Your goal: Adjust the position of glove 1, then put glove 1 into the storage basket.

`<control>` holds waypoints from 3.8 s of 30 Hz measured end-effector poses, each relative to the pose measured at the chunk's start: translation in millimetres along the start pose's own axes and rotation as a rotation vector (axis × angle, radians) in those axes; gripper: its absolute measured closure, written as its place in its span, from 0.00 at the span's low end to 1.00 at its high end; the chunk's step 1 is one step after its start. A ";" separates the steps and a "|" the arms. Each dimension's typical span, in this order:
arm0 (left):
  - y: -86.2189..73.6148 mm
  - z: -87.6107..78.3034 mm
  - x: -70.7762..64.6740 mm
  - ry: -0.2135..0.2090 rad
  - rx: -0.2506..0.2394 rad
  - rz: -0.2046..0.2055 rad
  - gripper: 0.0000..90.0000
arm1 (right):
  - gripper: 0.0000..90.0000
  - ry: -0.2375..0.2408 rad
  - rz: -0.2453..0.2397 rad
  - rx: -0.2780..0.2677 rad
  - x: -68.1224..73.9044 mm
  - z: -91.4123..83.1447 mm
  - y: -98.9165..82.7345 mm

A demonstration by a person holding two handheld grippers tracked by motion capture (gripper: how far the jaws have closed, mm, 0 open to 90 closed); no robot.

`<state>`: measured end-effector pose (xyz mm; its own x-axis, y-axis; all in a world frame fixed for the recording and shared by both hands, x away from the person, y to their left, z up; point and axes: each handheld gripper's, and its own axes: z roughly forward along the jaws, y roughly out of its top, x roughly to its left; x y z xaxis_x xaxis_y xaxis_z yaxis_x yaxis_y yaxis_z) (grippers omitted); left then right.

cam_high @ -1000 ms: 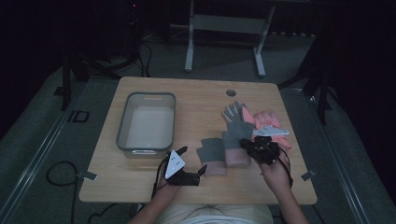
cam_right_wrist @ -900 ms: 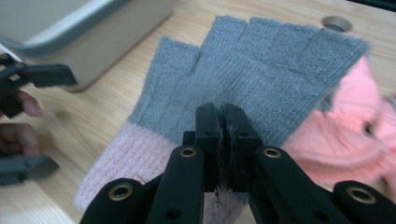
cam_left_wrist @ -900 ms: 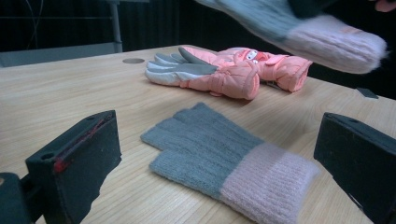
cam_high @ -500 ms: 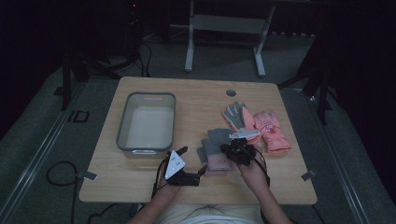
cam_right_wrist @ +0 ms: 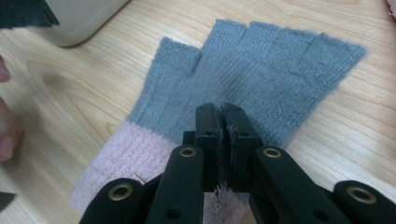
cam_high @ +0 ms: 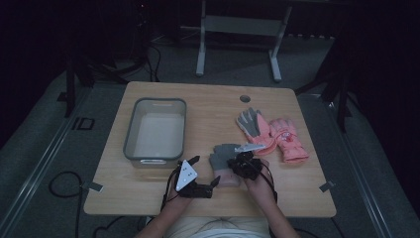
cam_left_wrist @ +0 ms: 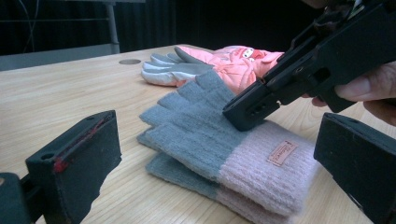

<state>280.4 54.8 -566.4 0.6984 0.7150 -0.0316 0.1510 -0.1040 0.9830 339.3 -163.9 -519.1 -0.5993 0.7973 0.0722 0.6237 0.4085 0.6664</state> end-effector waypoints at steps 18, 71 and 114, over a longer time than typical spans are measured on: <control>1.4 3.0 2.6 0.005 0.035 -0.047 0.00 | 0.94 0.018 -0.029 0.029 -4.8 14.9 -2.0; 21.7 48.6 -8.6 -0.248 0.444 0.297 0.75 | 0.75 0.260 0.103 0.096 -68.4 53.6 25.9; 132.0 8.9 48.4 -0.265 0.492 0.382 0.78 | 0.79 0.268 0.020 -0.077 -29.7 7.1 116.9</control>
<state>340.3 69.5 -439.8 0.9044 0.3783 0.1973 0.1163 -0.6634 0.7391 433.6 -136.7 -448.5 -0.7054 0.6542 0.2729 0.6028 0.3511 0.7165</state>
